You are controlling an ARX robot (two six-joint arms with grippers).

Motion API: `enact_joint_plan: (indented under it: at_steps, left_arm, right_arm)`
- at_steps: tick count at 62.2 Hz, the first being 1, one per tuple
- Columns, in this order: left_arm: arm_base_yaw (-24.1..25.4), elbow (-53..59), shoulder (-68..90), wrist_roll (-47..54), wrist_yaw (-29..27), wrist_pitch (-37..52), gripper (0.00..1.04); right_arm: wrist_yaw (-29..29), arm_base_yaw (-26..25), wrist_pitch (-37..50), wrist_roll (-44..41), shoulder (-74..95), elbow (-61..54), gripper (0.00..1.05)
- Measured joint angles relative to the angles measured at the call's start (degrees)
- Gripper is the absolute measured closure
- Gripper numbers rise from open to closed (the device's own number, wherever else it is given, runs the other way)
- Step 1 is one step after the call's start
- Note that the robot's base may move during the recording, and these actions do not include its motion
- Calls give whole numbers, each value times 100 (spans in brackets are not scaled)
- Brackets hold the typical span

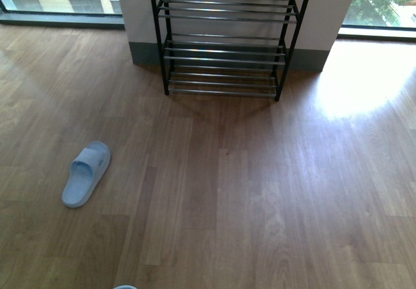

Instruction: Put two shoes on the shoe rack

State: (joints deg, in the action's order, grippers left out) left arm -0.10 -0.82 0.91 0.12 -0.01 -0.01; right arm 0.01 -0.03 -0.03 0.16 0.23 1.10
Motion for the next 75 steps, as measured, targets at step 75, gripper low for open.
enact_joint_plan:
  at_steps: [75]
  left_arm:
    - [0, 0, 0, 2, -7, -2, 9]
  right_arm:
    - [-22, -2, -7, -2, -7, 0, 9]
